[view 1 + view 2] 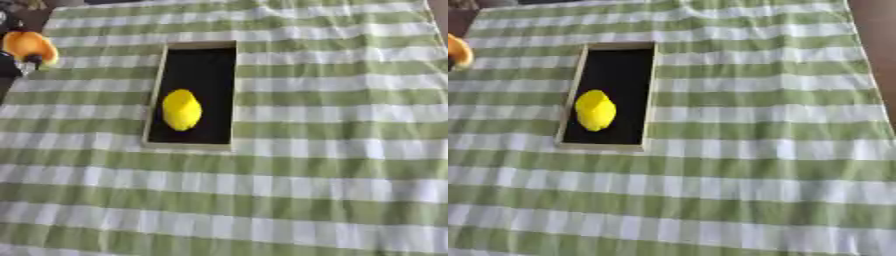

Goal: Pick up objects on the table and place them in the box.

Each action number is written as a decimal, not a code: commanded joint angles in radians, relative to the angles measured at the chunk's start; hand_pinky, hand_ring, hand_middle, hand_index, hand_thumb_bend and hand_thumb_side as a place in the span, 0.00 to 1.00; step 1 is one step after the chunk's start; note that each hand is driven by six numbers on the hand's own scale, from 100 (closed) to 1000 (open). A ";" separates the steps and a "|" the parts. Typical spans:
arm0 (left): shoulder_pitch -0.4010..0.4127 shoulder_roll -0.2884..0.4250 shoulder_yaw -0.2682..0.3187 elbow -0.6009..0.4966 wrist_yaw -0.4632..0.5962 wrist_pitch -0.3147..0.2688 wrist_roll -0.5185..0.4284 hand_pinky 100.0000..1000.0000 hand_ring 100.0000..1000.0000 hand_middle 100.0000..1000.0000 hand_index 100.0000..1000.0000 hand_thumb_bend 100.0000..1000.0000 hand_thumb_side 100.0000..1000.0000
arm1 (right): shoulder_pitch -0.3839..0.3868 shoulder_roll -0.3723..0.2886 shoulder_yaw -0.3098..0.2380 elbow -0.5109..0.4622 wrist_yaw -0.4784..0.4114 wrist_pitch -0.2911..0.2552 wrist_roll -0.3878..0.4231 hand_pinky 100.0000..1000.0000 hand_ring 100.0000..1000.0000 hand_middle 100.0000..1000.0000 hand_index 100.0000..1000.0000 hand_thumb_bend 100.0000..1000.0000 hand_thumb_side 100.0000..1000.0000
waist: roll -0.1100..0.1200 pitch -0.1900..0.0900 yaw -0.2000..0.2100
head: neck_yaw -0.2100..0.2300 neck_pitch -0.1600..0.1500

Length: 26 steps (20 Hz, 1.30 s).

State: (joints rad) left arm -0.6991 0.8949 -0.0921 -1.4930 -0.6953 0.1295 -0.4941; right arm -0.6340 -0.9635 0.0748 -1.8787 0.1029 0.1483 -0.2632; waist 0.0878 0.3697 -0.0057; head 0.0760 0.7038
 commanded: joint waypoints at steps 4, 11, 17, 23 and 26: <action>-0.076 -0.025 -0.056 -0.260 0.026 -0.004 -0.011 0.66 0.55 0.47 0.41 0.06 0.08 | -0.020 -0.014 -0.012 0.001 -0.009 0.000 -0.003 0.90 0.83 0.75 0.84 0.00 0.55 | -0.003 -0.029 0.002 | -0.004 0.003; -0.202 -0.199 -0.184 -0.341 -0.027 -0.040 -0.055 0.65 0.55 0.46 0.42 0.04 0.09 | -0.033 -0.001 -0.006 0.002 -0.012 -0.002 0.001 0.90 0.83 0.75 0.84 0.00 0.55 | -0.010 -0.037 0.001 | -0.004 0.003; -0.251 -0.360 -0.244 -0.244 -0.105 -0.059 -0.040 0.65 0.54 0.46 0.42 0.03 0.09 | -0.044 0.008 -0.003 0.000 -0.014 -0.002 0.006 0.90 0.83 0.75 0.83 0.00 0.55 | -0.014 -0.037 -0.004 | -0.013 0.006; -0.271 -0.450 -0.272 -0.126 -0.156 -0.072 0.009 0.65 0.54 0.46 0.42 0.02 0.09 | -0.050 0.015 -0.005 0.003 -0.016 0.000 0.003 0.90 0.83 0.75 0.83 0.00 0.56 | -0.010 -0.033 -0.013 | -0.069 0.001; -0.277 -0.480 -0.285 -0.078 -0.190 -0.087 0.015 0.65 0.55 0.46 0.43 0.02 0.09 | -0.051 0.016 -0.005 0.005 -0.017 0.001 0.001 0.90 0.83 0.75 0.83 0.00 0.56 | -0.007 -0.031 -0.018 | -0.088 -0.004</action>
State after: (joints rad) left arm -0.9529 0.4148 -0.3787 -1.5796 -0.8691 0.0482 -0.4862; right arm -0.6693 -0.9284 0.0813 -1.8725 0.0904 0.1476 -0.2599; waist 0.0858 0.3585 -0.0240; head -0.0027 0.7070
